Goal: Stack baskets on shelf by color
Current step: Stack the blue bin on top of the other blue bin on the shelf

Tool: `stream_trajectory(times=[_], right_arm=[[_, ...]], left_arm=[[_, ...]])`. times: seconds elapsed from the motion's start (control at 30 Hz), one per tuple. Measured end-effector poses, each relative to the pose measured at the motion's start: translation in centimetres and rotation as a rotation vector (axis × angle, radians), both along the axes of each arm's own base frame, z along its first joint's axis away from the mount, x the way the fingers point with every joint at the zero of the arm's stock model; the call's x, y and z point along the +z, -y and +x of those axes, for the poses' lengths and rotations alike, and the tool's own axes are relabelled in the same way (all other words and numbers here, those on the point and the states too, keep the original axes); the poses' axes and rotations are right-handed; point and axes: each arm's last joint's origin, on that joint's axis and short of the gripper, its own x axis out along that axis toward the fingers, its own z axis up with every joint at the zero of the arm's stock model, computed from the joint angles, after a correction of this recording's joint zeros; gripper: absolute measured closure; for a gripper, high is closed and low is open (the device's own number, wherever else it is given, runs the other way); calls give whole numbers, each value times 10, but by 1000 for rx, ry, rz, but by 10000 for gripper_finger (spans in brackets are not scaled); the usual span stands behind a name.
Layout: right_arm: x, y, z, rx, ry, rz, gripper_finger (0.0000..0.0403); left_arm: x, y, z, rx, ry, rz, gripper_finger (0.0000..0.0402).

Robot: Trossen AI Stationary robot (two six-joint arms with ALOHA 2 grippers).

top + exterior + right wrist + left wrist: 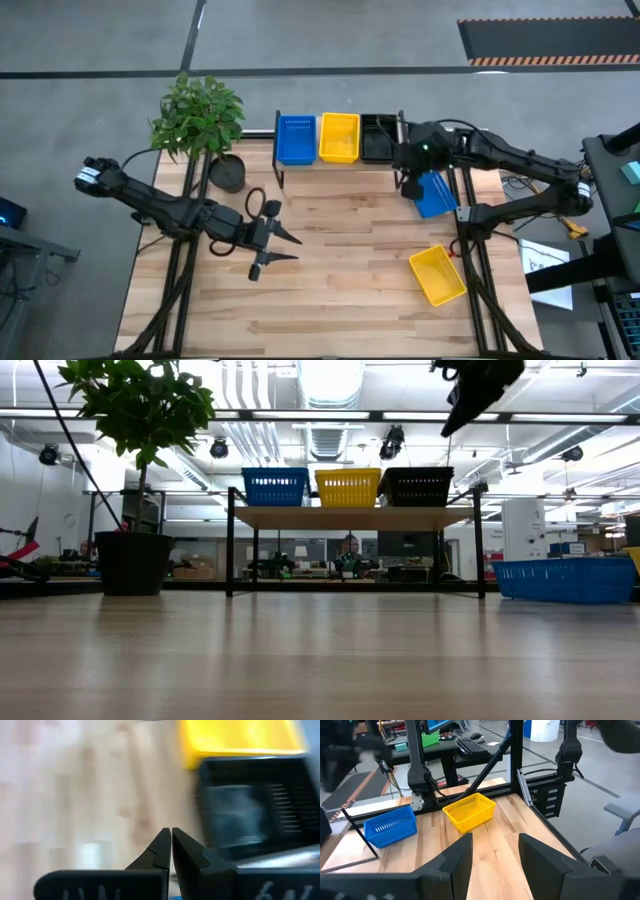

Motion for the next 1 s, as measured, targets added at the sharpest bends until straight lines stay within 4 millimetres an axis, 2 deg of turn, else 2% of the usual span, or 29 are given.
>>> stream_trajectory(times=[0.23, 0.4, 0.47, 0.77, 0.87, 1.0], right_arm=[[-7, -44, 8, -13, 18, 374, 394], [-24, -74, 8, -93, -70, 518, 394], [-35, -81, 8, -152, -97, 519, 394], [-98, -78, -7, -598, -169, 375, 394], [-112, -76, -13, -689, -197, 336, 393], [-126, -75, -19, -722, -231, 322, 381]], left_arm=[[-6, 0, 0, 4, 6, 7, 258], [-9, -1, 0, 28, 1, 15, 258], [-11, -2, 0, 39, -3, 19, 258], [-10, -3, 0, 78, 11, 22, 258], [-9, -3, 0, 78, 13, 21, 258], [-9, -3, 0, 78, 13, 21, 258]])
